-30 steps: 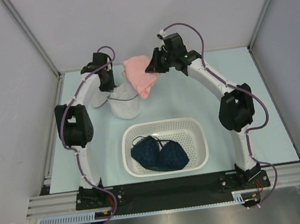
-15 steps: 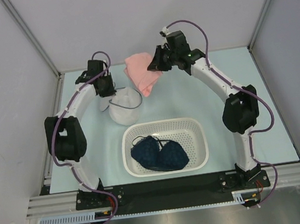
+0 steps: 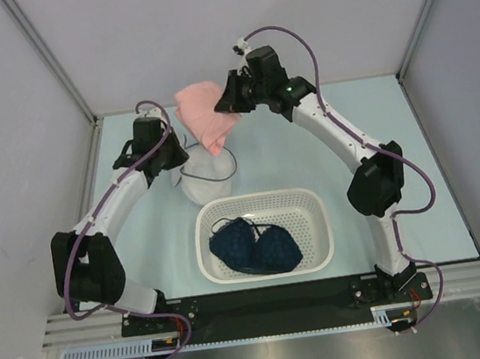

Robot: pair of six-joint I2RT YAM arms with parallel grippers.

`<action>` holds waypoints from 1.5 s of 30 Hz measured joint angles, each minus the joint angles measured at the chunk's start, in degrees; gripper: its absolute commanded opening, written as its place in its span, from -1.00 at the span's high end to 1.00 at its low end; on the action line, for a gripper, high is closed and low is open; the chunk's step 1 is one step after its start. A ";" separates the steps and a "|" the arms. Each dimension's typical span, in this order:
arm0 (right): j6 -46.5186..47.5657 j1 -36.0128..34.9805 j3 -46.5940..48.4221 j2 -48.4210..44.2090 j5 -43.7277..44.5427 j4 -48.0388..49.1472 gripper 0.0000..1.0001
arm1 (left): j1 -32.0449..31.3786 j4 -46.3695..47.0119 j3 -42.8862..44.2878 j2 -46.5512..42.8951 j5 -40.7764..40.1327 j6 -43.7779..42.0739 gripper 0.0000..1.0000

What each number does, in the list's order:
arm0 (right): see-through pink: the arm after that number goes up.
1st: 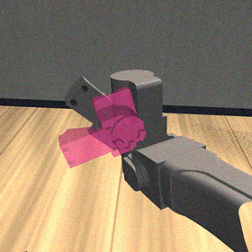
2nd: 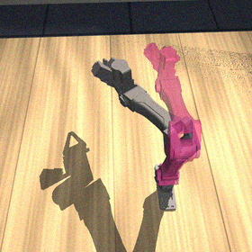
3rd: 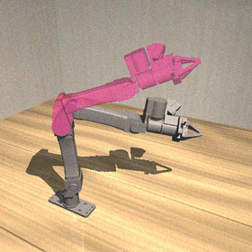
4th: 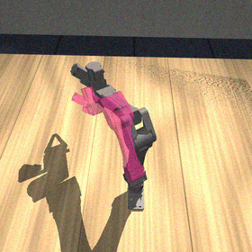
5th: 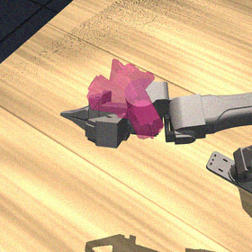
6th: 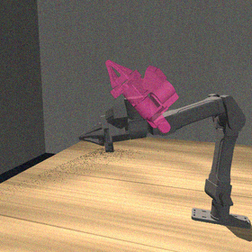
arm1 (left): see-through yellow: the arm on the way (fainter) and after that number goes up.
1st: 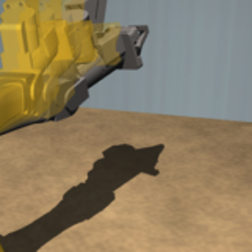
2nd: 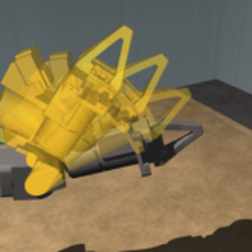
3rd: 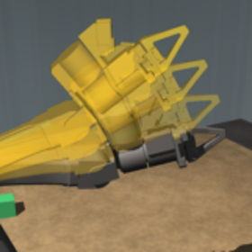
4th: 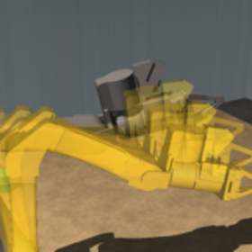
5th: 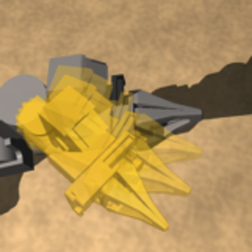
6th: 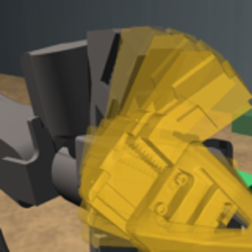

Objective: Place the bra in the laundry bag and zip it closed

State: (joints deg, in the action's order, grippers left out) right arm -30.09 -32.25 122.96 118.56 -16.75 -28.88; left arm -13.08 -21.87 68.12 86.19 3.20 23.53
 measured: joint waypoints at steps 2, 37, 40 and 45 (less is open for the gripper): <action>0.07 -1.18 0.98 1.09 -0.68 -0.48 1.00 | -0.13 1.11 -0.98 -0.31 0.02 0.46 1.00; 20.85 -3.17 -29.11 -3.98 -5.66 6.67 1.00 | -0.57 8.76 -1.97 4.00 2.82 0.42 1.00; 26.40 -3.56 -32.11 -5.90 -7.78 8.72 1.00 | -0.61 8.48 -1.27 4.92 4.31 0.37 1.00; 31.69 -3.63 -32.65 -6.16 -11.28 10.54 1.00 | -0.68 7.93 0.55 5.68 7.52 -0.70 1.00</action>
State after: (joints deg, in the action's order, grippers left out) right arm 1.61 -35.88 90.30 112.40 -28.03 -18.35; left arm -13.76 -13.93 68.66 91.88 10.72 22.83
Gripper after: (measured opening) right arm 0.119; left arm 0.022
